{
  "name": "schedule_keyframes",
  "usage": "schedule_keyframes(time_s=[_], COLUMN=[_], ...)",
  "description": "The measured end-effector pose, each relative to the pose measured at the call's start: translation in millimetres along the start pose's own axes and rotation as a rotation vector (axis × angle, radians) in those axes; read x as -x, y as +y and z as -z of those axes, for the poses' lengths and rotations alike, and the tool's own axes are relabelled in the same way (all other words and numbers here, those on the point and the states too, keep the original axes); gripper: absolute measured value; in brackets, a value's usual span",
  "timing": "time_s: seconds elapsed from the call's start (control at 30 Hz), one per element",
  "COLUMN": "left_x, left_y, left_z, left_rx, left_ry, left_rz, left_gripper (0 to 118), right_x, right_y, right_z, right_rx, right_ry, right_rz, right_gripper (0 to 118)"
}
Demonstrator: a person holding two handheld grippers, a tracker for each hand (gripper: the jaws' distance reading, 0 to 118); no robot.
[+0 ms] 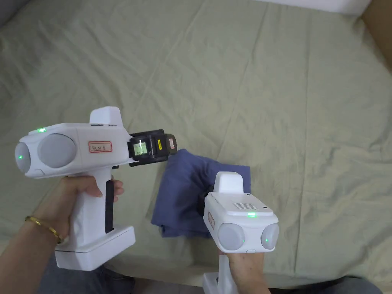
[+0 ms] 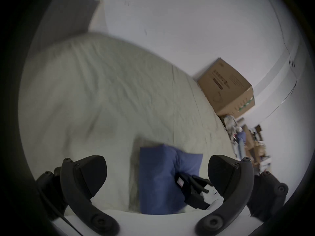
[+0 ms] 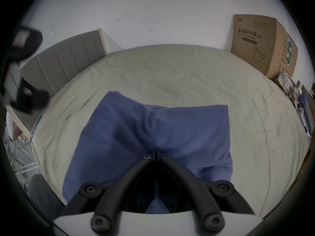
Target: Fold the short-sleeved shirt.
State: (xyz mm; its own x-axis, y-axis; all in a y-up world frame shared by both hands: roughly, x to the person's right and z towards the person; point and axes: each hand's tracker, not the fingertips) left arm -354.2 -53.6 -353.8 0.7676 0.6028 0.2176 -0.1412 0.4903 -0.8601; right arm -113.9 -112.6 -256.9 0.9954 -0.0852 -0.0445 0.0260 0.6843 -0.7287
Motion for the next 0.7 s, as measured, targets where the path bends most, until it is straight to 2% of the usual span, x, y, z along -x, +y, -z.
schedule_keyframes(time_s=[0.17,0.27,0.37,0.43,0.5,0.57,0.63,0.7], left_x=[44,48,56,50,48,47,42,29], left_y=[-4,-15,-23,-27,-30,-30,-28,-24], left_z=[50,65,80,78,84,81,77,76], left_rx=[0.3,0.396,0.403,0.385,0.412,0.402,0.401,0.42], left_ry=[-0.144,-0.219,-0.233,-0.268,-0.241,-0.25,-0.236,-0.136], left_rz=[-0.151,-0.204,-0.258,-0.259,-0.273,-0.272,-0.27,-0.233], left_gripper=[116,106,102,84,53,49,32,25], right_x=[-7,-12,-17,-23,-35,-49,-62,-78], right_y=[0,1,1,5,17,34,51,67], right_z=[-2,-2,-2,0,-15,-34,-56,-84], right_rx=[0.004,0.01,0.017,0.035,-0.021,-0.097,-0.17,-0.238], right_ry=[0.026,0.05,0.076,0.1,0.106,0.093,0.073,0.062], right_rz=[0.017,0.045,0.087,0.144,0.21,0.214,0.198,0.184], right_gripper=[0,0,0,0,0,0,0,0])
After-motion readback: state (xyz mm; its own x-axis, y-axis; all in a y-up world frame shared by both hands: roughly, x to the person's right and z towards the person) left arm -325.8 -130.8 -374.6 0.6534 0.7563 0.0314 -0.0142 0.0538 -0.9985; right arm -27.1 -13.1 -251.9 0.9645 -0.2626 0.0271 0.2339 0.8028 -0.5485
